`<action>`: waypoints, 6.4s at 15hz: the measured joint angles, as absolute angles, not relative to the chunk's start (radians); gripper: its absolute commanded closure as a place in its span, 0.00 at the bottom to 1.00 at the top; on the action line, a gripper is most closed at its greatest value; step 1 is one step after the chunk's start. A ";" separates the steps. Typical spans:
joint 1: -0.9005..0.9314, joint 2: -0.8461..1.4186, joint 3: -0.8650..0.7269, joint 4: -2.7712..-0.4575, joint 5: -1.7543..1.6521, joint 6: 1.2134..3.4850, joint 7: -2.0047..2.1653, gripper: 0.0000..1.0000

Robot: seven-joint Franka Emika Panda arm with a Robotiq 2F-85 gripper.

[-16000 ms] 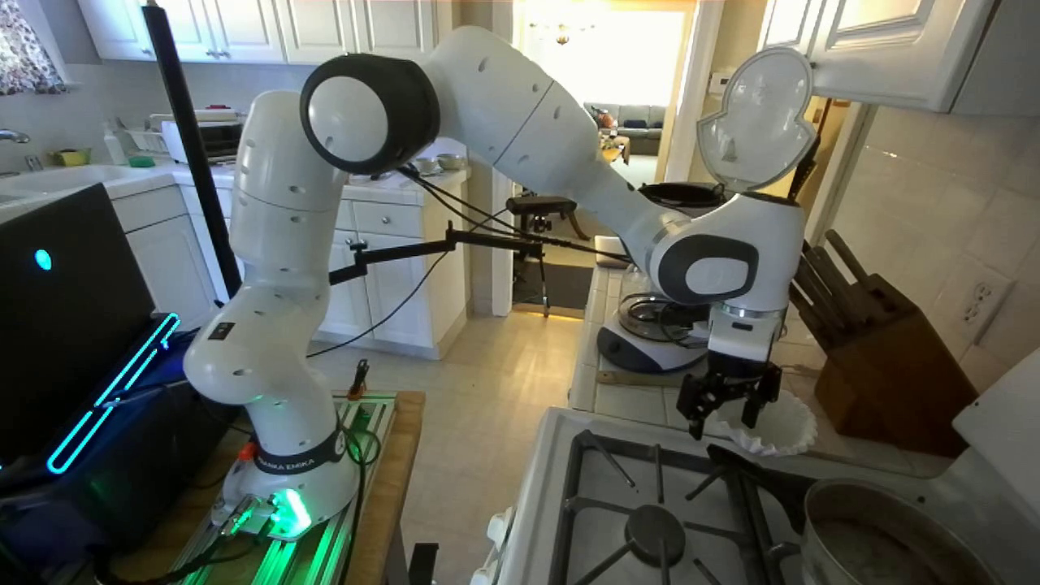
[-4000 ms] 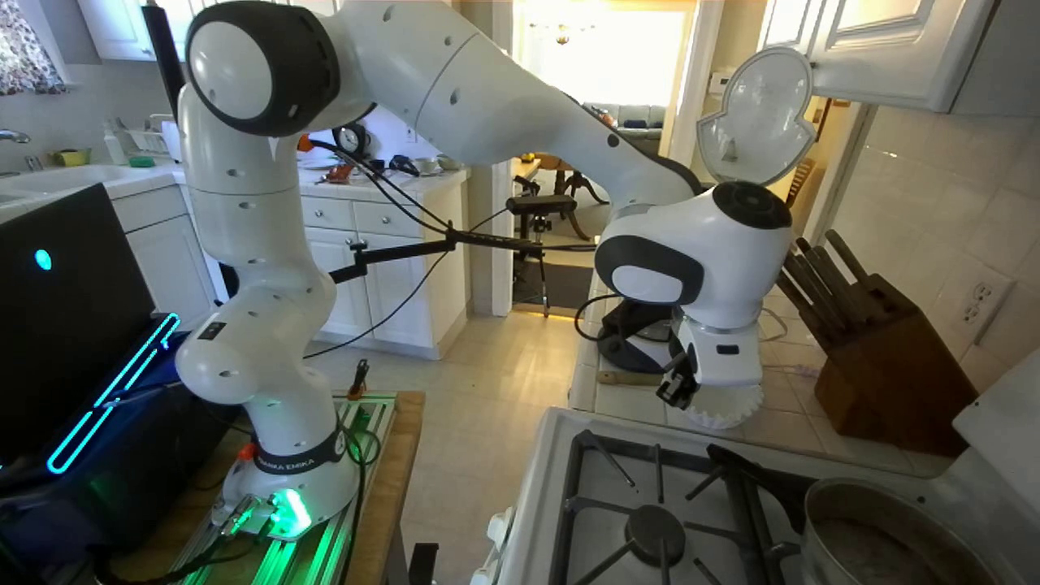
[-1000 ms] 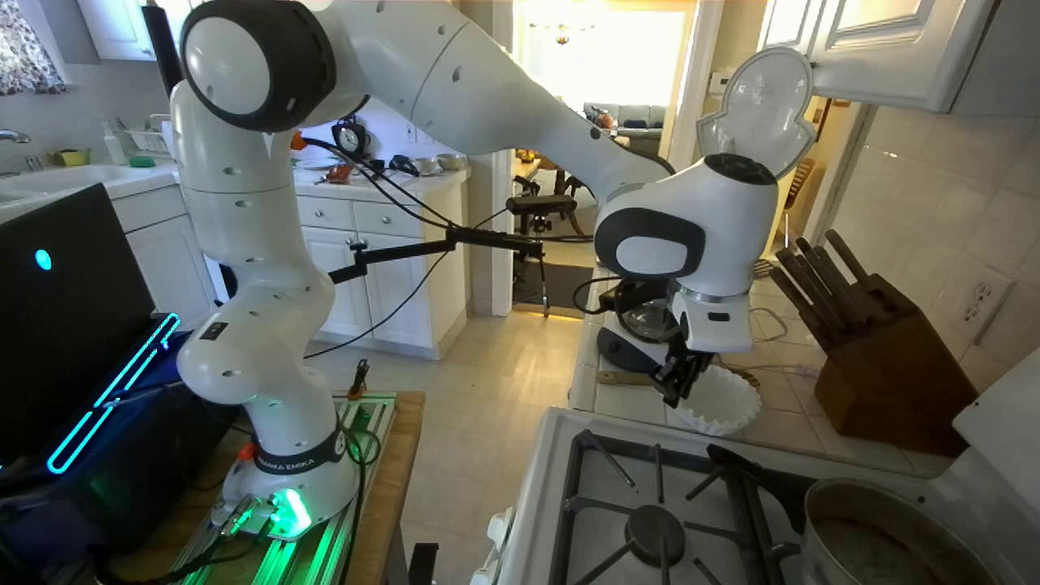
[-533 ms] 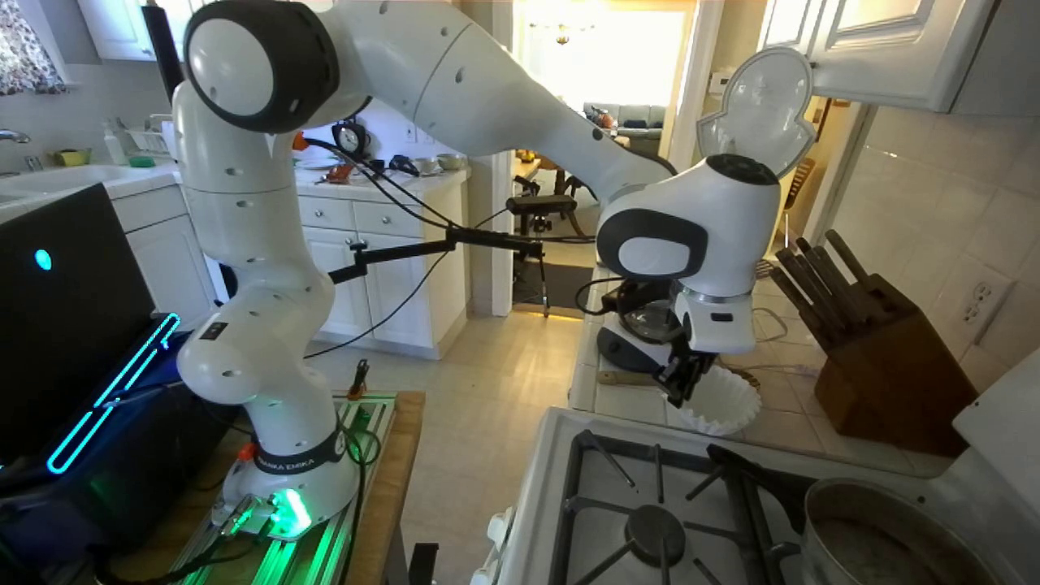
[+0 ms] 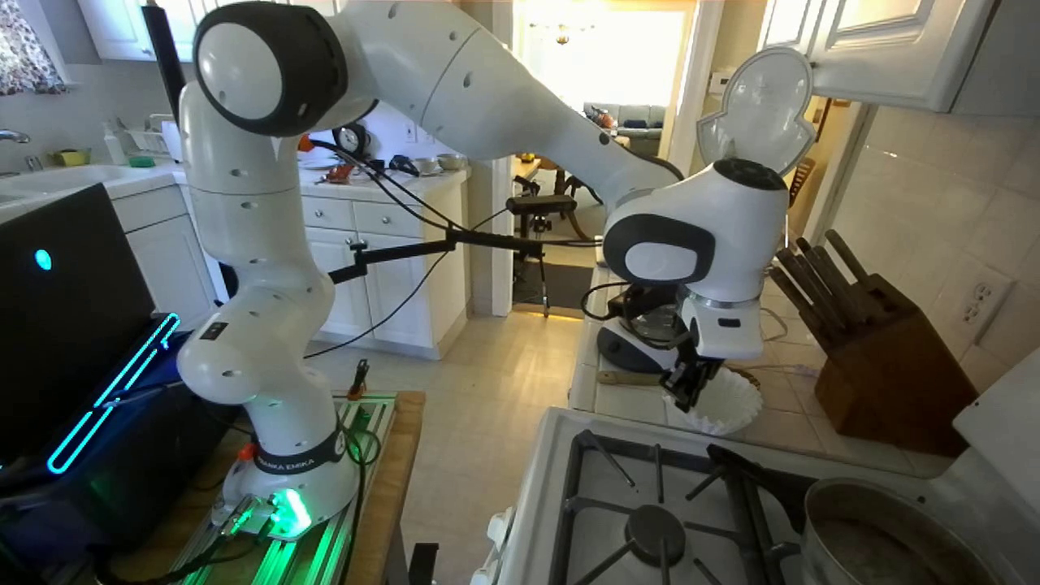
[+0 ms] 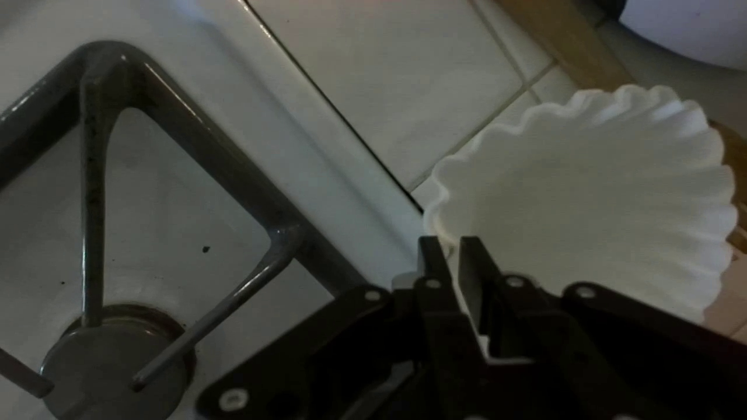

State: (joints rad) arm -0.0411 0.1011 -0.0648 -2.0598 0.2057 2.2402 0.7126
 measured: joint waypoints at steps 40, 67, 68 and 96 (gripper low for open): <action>-0.042 0.063 -0.066 -2.002 0.149 2.088 0.686 0.99; -0.077 -0.022 -0.092 -1.782 0.255 1.840 0.616 0.99; -0.079 -0.029 -0.096 -1.763 0.264 1.811 0.608 0.99; -0.041 -0.430 -0.009 -1.875 0.466 1.568 0.418 0.99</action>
